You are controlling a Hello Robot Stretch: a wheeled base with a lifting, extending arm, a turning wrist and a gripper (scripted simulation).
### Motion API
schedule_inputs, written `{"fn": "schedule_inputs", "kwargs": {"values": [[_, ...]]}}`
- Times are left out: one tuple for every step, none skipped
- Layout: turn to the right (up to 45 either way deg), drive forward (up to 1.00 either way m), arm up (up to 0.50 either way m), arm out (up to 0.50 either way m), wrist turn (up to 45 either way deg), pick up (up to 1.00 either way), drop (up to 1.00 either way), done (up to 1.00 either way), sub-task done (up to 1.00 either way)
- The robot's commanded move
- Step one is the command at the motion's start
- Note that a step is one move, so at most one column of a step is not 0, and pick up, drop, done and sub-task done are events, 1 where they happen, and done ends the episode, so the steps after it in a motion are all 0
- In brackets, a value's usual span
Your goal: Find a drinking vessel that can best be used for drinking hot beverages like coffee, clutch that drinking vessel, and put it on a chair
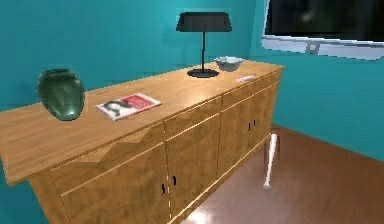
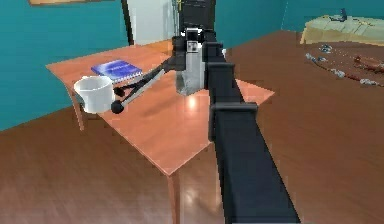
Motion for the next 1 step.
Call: {"fn": "schedule_inputs", "kwargs": {"values": [[0.0, 0.0, 0.0, 0.0, -24.0, 0.0, 0.0, 0.0, 0.0]]}}
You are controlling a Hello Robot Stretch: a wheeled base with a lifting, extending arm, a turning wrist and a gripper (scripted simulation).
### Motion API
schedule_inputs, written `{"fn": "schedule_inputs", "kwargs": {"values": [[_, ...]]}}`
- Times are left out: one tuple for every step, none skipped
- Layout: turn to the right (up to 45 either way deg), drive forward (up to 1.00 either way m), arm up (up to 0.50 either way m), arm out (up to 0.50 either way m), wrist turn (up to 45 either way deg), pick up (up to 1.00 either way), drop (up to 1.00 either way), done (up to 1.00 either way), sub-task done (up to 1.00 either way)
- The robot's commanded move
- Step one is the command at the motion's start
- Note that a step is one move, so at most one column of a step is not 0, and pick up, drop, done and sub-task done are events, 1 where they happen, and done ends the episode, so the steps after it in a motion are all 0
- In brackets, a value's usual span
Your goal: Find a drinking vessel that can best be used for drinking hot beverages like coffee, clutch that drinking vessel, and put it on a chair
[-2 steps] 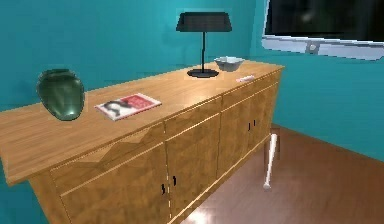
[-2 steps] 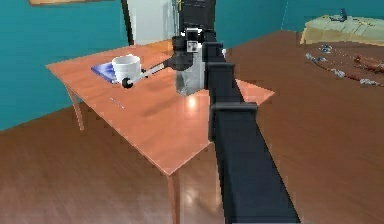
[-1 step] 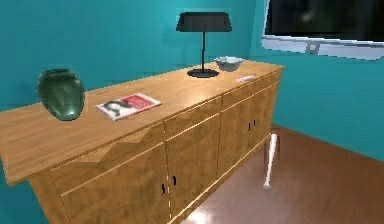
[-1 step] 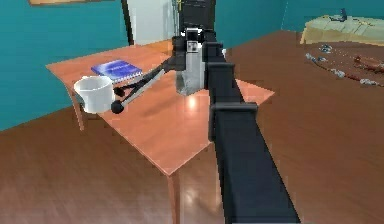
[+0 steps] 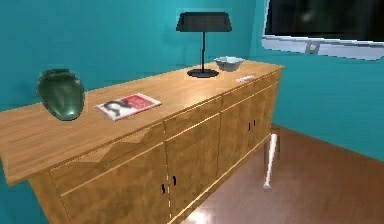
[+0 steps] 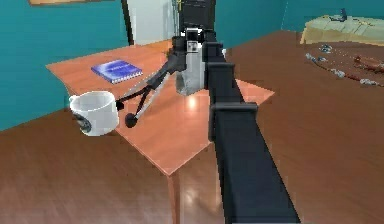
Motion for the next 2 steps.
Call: {"fn": "schedule_inputs", "kwargs": {"values": [[0.0, 0.0, 0.0, -0.48, 0.0, 0.0, 0.0, 0.0, 0.0], [45.0, 0.0, 0.0, 0.0, 0.0, 0.0, 0.0, 0.0, 0.0]]}}
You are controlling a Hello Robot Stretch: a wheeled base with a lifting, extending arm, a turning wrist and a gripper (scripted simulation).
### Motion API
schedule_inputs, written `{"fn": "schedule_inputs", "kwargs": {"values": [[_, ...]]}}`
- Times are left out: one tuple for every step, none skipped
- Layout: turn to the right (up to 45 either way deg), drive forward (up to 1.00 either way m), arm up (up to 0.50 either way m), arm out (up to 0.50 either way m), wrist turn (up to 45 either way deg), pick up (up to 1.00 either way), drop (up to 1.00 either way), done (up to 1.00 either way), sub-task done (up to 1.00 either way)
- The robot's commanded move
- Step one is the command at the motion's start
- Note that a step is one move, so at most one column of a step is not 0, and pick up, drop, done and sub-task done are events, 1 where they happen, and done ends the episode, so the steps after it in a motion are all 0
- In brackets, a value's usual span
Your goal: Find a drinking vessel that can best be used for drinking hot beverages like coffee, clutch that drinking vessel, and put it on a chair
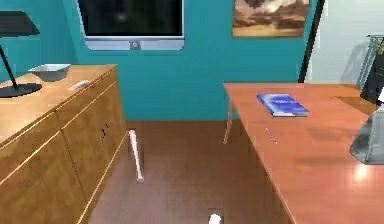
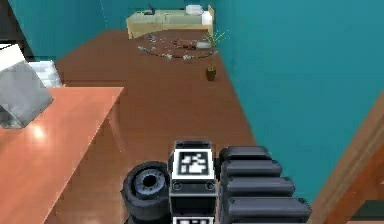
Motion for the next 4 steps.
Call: {"fn": "schedule_inputs", "kwargs": {"values": [[45.0, 0.0, 0.0, 0.0, 0.0, 0.0, 0.0, 0.0, 0.0], [42.0, 0.0, 0.0, 0.0, 0.0, 0.0, 0.0, 0.0, 0.0], [0.0, 1.0, 0.0, 0.0, 0.0, 0.0, 0.0, 0.0, 0.0], [0.0, 0.5, 0.0, 0.0, 0.0, 0.0, 0.0, 0.0, 0.0]]}}
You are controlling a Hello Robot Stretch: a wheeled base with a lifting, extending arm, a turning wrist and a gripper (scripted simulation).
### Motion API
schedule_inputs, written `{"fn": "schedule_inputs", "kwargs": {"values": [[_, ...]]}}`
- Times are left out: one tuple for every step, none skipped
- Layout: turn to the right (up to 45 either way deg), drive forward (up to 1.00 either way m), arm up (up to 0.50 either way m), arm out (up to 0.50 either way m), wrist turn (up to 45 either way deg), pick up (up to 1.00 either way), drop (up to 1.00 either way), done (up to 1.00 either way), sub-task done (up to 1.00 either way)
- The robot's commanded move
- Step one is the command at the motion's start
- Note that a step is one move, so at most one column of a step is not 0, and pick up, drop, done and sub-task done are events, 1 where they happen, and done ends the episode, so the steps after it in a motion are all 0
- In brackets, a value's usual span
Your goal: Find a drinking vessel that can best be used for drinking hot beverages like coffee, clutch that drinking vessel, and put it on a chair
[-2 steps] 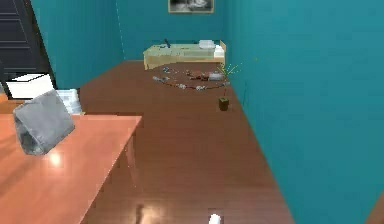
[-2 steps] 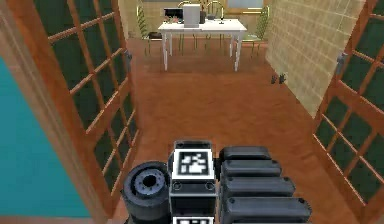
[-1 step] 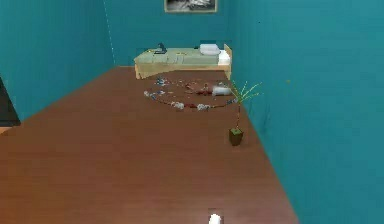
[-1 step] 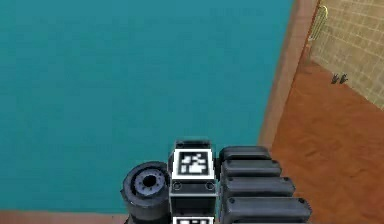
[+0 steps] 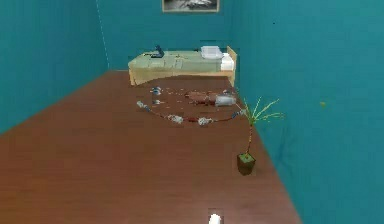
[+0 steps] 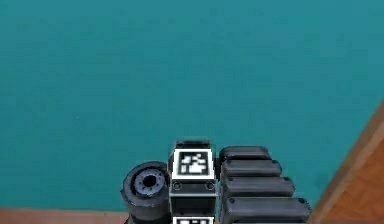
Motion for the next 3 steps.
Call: {"fn": "schedule_inputs", "kwargs": {"values": [[-33.0, 0.0, 0.0, 0.0, 0.0, 0.0, 0.0, 0.0, 0.0], [0.0, 0.25, 0.0, 0.0, 0.0, 0.0, 0.0, 0.0, 0.0], [-45.0, 0.0, 0.0, 0.0, 0.0, 0.0, 0.0, 0.0, 0.0]]}}
